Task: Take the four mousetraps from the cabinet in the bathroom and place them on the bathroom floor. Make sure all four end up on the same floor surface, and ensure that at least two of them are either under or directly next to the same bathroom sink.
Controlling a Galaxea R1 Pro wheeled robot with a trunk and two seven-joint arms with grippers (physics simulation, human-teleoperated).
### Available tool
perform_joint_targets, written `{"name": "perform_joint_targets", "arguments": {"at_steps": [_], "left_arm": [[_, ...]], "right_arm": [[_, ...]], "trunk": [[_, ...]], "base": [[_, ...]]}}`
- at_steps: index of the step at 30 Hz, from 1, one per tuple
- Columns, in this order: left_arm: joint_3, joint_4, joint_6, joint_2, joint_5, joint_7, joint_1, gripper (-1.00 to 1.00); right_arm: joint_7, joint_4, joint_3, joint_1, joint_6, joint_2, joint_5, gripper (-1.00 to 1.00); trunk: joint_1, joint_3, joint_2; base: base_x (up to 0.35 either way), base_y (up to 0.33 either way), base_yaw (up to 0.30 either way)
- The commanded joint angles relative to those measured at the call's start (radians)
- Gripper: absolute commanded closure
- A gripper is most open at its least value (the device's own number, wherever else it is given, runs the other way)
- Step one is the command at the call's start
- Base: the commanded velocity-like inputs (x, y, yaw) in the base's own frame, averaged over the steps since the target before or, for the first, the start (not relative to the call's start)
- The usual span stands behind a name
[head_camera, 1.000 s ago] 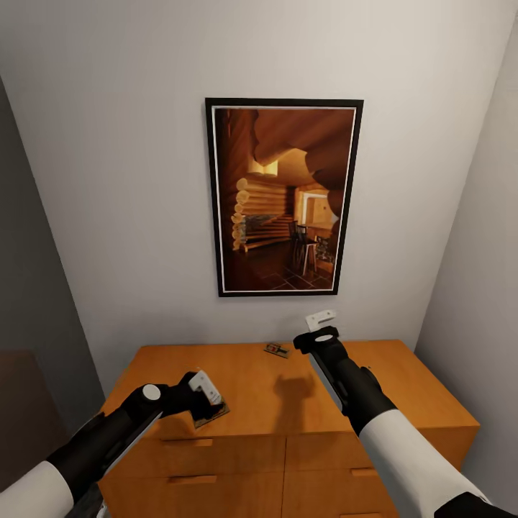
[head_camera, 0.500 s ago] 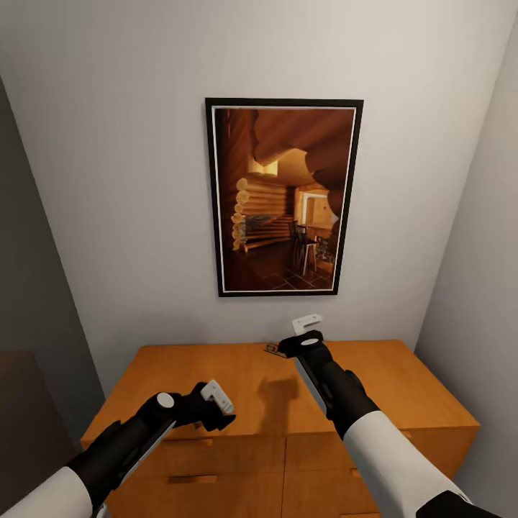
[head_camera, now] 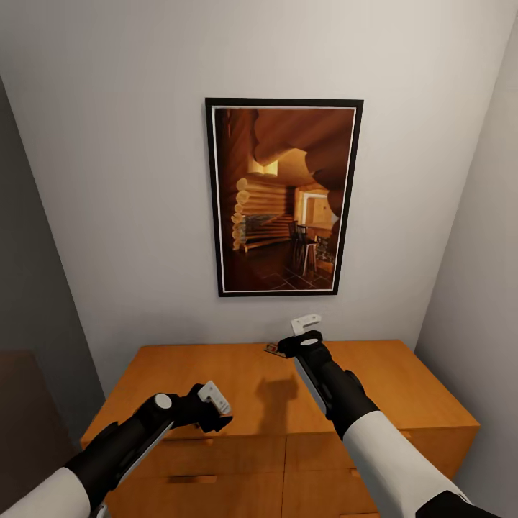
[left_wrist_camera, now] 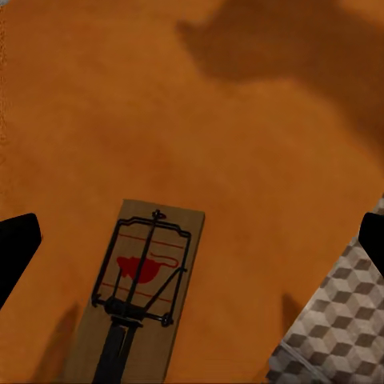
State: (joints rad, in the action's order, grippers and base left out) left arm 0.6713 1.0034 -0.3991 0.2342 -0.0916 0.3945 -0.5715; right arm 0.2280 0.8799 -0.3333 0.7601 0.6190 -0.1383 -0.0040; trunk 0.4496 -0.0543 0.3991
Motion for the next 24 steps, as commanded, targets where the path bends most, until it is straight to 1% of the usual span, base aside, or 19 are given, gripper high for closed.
{"name": "perform_joint_targets", "arguments": {"at_steps": [1, 7, 10, 14, 24], "left_arm": [[0.002, 0.001, -0.008, 0.002, -0.01, -0.002, -0.001, -1.0], [-0.002, 0.001, -0.007, 0.024, -0.01, -0.002, -0.001, -1.0], [-0.003, 0.001, -0.006, 0.029, -0.01, -0.002, -0.001, -1.0], [-0.004, 0.001, -0.006, 0.032, -0.01, -0.002, -0.001, -1.0], [-0.004, 0.0, -0.006, 0.033, -0.01, -0.003, -0.001, -1.0]], "right_arm": [[0.005, 0.001, -0.003, 0.001, 0.005, 0.0, -0.001, -1.0], [0.005, 0.001, -0.003, 0.001, 0.005, 0.0, -0.001, -1.0], [0.005, 0.001, -0.003, 0.001, 0.005, 0.0, -0.001, -1.0], [0.005, 0.0, -0.003, 0.001, 0.005, 0.0, -0.001, -1.0], [0.005, 0.001, -0.003, 0.001, 0.005, 0.0, -0.001, -1.0]], "trunk": [[0.0, 0.001, 0.001], [0.0, 0.001, 0.001], [0.0, 0.001, 0.001], [0.0, 0.001, 0.001], [0.0, 0.001, 0.001]], "base": [[0.0, 0.0, 0.0], [0.0, 0.0, 0.0], [0.0, 0.0, 0.0], [0.0, 0.0, 0.0], [0.0, 0.0, 0.0]]}}
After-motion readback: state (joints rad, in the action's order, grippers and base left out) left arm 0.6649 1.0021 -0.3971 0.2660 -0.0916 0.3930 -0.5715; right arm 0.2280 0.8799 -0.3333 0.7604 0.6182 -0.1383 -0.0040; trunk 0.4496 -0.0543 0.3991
